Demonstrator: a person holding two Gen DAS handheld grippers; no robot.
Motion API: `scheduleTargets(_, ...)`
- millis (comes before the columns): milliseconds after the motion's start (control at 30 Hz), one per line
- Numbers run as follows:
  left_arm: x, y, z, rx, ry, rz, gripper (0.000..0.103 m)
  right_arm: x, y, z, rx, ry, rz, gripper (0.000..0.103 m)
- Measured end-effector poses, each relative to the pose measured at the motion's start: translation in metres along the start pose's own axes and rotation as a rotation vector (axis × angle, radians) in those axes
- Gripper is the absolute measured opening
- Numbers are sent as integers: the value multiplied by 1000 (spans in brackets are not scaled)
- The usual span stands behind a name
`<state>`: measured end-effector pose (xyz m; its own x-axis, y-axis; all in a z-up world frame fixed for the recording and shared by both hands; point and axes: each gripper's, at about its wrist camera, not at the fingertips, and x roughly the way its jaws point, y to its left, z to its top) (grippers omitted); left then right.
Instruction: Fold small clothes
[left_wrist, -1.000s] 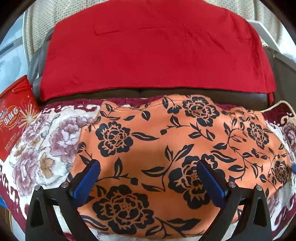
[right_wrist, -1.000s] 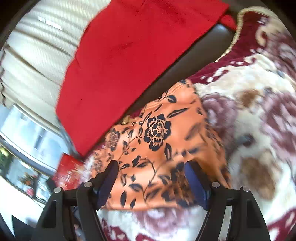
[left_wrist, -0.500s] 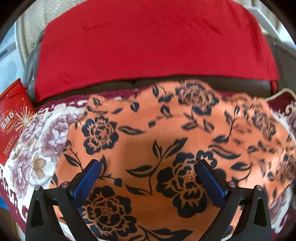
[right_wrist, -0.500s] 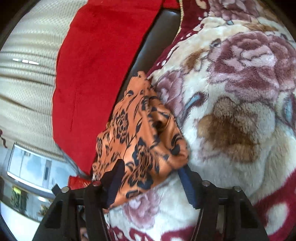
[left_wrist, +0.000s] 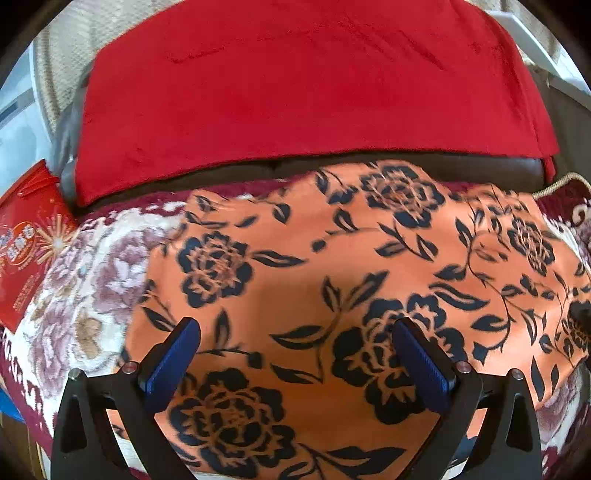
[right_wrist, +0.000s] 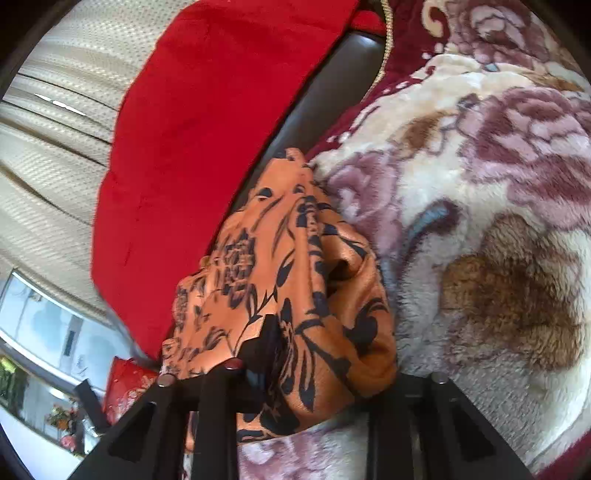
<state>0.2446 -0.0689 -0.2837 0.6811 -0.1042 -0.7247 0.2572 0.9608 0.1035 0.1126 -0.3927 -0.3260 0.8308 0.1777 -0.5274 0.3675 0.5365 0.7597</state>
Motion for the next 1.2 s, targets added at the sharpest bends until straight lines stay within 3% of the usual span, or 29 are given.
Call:
scheduleTargets(100,-8,10,3,-9,-27,28,103,1,4,-2,-15,-11,-10,25)
scheduleTargets(167,5,12,0,15,26,82,103,6,5,-4,-17,-10,-11,25)
scheduleTargets(233,21,14,-5,15,101,58,103,11,6,-5,-17,-10,-15,25)
scheduleTargets(367,11,32,4,-40,76,1,103,15,8,-3,-15,-10,-19,28)
scheduleTargets(433,4,48,9,-85,51,8,103,14,12,-1,-39,-15,-19,28)
scheduleTargets(500,5,71,15,-139,48,28,103,13,21,-2,-82,-29,-28,18)
scheduleTargets(567,7,100,19,-213,59,58,103,8,37,-3,-137,-53,-23,16)
scheduleTargets(800,1,198,17,-449,56,171,103,-12,137,-20,-397,-146,-14,14)
scheduleTargets(1033,-20,258,-1,-544,29,265,103,17,242,-67,-541,-74,111,14)
scheduleTargets(1200,-26,283,-11,-564,26,294,103,74,287,-126,-590,43,139,15)
